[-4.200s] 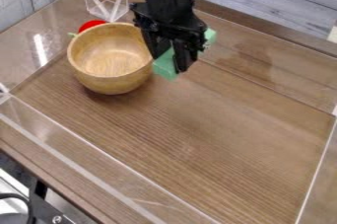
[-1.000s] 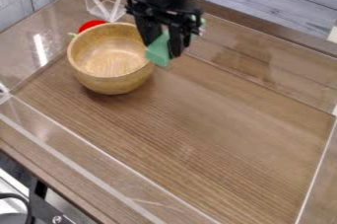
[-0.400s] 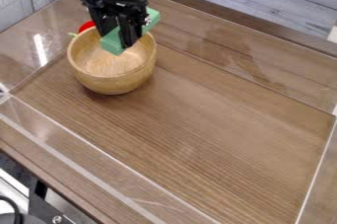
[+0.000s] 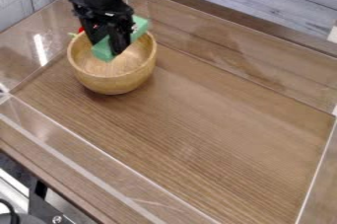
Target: Put the green block in the brown bowl
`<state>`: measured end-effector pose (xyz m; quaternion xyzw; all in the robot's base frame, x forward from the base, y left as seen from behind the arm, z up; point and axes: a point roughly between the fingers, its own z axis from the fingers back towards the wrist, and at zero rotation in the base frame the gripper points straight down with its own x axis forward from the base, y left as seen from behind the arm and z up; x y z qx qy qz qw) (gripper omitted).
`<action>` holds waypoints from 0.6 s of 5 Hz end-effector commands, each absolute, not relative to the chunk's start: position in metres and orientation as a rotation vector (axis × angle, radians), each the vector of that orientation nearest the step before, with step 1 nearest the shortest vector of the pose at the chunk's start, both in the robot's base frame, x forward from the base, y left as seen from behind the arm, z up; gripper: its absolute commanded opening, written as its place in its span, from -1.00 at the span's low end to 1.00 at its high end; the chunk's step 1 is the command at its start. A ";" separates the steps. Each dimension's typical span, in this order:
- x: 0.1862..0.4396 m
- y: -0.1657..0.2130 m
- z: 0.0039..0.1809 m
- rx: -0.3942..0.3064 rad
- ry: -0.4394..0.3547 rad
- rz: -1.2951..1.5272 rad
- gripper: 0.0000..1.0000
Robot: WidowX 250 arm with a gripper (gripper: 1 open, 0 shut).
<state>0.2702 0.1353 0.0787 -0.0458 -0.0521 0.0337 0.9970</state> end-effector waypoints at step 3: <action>0.282 0.146 0.089 -0.098 -0.170 0.060 1.00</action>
